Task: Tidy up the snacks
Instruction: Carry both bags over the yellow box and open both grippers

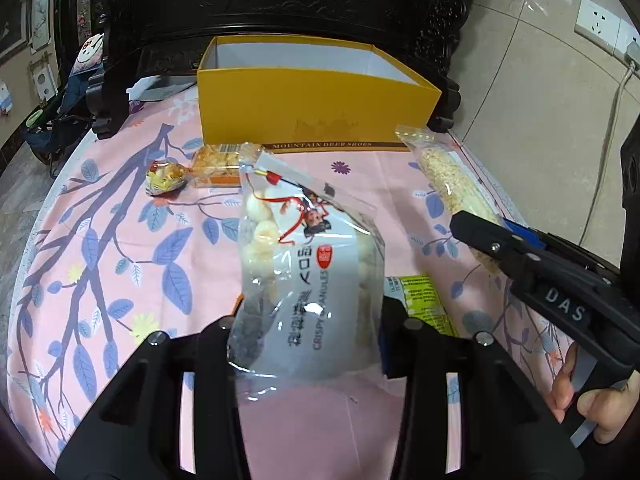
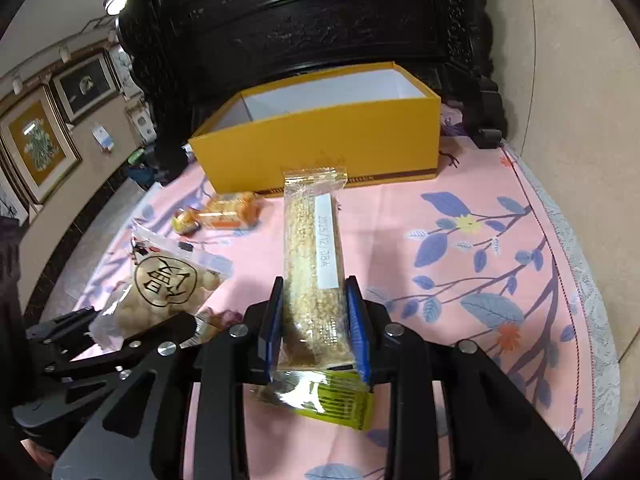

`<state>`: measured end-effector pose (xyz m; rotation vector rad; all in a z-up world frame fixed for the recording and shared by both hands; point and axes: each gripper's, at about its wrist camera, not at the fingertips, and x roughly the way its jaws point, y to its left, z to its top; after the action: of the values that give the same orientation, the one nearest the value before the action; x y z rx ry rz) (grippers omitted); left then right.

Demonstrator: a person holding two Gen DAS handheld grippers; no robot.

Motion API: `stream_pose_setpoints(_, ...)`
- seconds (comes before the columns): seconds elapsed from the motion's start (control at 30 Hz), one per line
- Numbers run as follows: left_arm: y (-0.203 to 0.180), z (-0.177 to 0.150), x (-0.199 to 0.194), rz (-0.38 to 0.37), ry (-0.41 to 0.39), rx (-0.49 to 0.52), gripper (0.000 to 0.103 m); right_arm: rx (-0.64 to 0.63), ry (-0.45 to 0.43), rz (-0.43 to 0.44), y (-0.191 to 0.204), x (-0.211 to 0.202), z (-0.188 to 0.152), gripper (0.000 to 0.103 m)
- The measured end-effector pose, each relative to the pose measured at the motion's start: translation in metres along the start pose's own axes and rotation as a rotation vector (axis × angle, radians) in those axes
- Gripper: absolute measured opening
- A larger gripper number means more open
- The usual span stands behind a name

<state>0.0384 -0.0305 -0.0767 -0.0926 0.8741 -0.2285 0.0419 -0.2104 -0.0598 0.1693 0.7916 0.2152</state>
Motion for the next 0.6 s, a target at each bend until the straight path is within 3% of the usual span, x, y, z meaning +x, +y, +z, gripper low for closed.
stream_pose_setpoints(0.23,0.007,0.036,-0.011,0.011,-0.046,0.009,0.040,-0.025,0.004,0.047,-0.003,0.013,0.036,0.030)
stream_pose_setpoints(0.43,0.014,0.121,-0.004,0.061,-0.104,0.007,0.040,-0.071,-0.002,0.070,-0.008,0.038,0.110,0.030)
stream_pose_setpoints(0.6,0.015,0.193,0.023,0.066,-0.107,-0.026,0.040,-0.060,-0.018,0.033,-0.011,0.065,0.180,0.030)
